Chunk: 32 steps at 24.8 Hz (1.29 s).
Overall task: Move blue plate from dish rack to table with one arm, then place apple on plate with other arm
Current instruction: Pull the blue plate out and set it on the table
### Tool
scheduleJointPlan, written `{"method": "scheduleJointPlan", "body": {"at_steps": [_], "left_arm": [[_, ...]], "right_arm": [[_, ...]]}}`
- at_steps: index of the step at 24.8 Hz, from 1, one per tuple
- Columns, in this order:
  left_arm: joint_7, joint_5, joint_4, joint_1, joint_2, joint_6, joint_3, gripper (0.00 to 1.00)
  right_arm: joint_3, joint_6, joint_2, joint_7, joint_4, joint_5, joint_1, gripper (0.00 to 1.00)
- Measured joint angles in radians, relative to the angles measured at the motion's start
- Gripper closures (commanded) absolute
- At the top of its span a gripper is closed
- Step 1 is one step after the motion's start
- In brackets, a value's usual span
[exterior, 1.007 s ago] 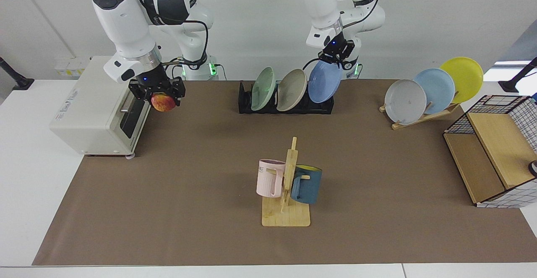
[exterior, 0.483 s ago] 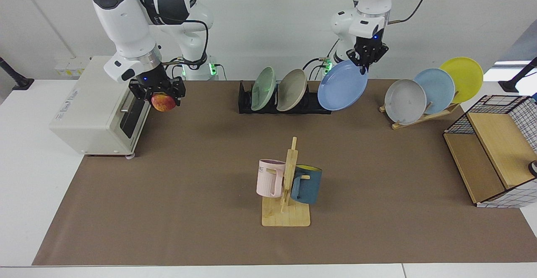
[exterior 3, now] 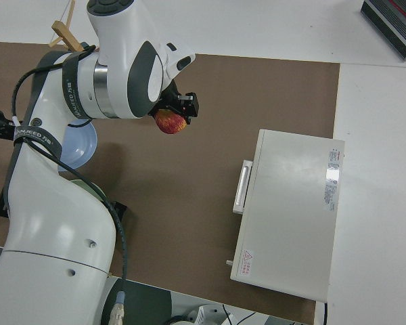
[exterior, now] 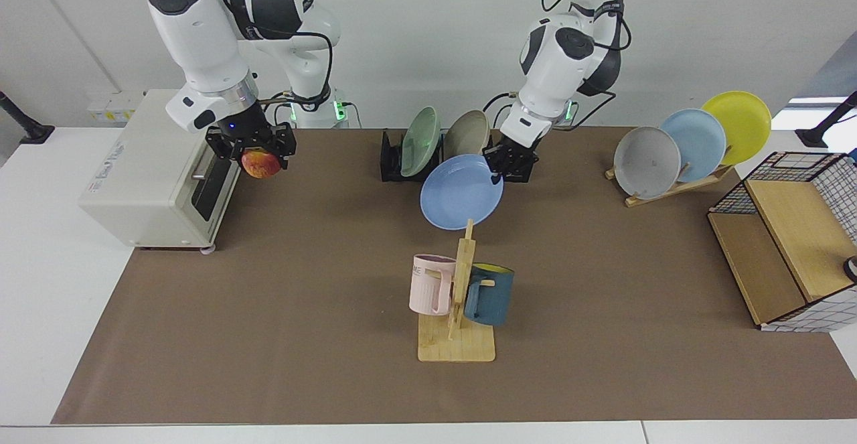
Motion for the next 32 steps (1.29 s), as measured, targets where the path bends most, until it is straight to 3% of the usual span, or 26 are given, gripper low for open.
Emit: {"method": "scheduleJointPlan", "body": {"at_steps": [10,18,24,25,27,28,32], "left_arm": [[-0.032,0.007,-0.009,-0.003,0.172,0.127,-0.017,1.0],[-0.094,0.007,-0.045,-0.061,0.213,0.243,-0.024,1.0],[-0.104,0.007,-0.062,-0.071,0.225,0.289,-0.023,1.0],[-0.104,0.007,-0.066,-0.071,0.228,0.294,-0.023,0.96],[-0.104,0.007,-0.073,-0.071,0.237,0.308,-0.022,0.64],[-0.104,0.007,-0.075,-0.071,0.244,0.323,-0.022,0.54],[-0.106,0.007,-0.078,-0.071,0.293,0.392,-0.022,0.48]], "right_arm": [[0.0,0.0,0.0,0.0,-0.004,0.0,0.0,1.0],[0.0,0.0,0.0,0.0,-0.017,0.0,0.0,1.0],[0.0,0.0,0.0,0.0,-0.026,0.0,0.0,1.0],[0.0,0.0,0.0,0.0,-0.027,0.0,0.0,1.0],[0.0,0.0,0.0,0.0,-0.027,0.0,0.0,1.0],[0.001,0.0,0.0,0.0,-0.027,0.0,0.001,1.0],[0.001,0.0,0.0,0.0,-0.028,0.0,0.001,1.0]]}}
